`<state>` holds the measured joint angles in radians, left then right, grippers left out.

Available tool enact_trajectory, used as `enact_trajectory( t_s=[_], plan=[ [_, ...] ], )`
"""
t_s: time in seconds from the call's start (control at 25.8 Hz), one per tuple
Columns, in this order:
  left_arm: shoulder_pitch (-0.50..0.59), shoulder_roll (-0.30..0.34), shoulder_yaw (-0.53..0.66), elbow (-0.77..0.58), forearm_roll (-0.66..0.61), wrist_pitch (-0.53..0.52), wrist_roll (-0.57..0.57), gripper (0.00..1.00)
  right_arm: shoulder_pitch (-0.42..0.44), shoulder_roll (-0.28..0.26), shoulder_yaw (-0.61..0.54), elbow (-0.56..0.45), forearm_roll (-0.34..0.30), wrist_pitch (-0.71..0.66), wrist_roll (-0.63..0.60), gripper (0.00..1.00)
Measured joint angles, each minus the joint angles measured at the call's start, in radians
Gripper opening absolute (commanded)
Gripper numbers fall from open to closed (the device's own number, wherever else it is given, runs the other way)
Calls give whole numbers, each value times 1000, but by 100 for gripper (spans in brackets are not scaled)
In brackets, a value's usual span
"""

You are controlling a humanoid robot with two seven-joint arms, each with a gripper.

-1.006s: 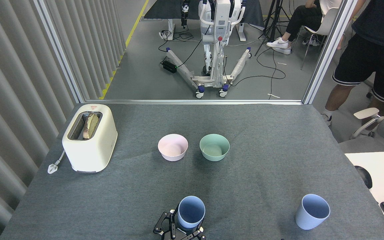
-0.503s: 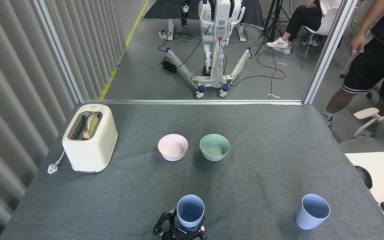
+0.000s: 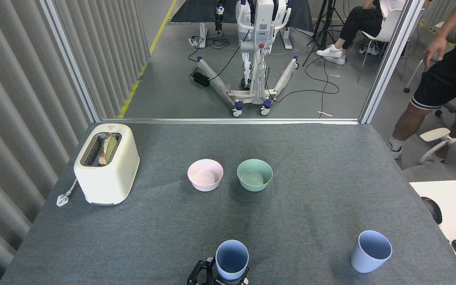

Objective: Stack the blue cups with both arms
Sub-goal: 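Set the cup down, open the left gripper and withdraw it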

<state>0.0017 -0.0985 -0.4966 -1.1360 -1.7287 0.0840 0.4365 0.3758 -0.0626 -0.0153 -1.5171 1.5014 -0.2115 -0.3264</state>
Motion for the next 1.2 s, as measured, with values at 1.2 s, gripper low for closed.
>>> enact_trajectory(
  t_s=[1.2],
  plan=[
    [156, 42, 69, -125, 54, 18, 4, 100, 0, 0, 0, 3, -10, -1, -2, 100]
  ],
)
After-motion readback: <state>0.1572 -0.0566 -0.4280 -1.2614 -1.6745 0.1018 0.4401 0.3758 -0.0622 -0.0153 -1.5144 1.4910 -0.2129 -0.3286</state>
